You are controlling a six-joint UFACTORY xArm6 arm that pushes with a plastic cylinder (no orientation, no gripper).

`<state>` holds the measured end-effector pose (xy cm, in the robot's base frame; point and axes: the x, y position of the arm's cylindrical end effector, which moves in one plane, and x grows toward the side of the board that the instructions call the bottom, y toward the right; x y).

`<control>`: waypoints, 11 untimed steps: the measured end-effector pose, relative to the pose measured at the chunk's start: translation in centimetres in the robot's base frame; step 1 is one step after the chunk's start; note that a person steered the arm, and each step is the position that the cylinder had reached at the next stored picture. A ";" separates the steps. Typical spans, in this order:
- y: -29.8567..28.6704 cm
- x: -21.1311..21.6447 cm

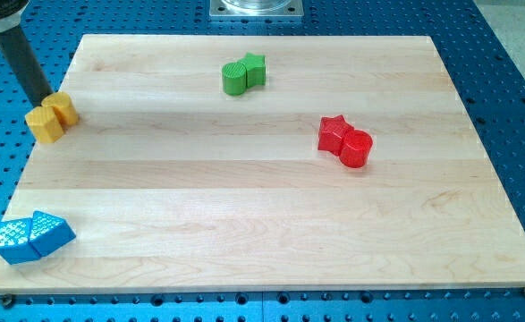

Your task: Push the hexagon into the blue blocks

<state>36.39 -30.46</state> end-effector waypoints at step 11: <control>10.3 16.0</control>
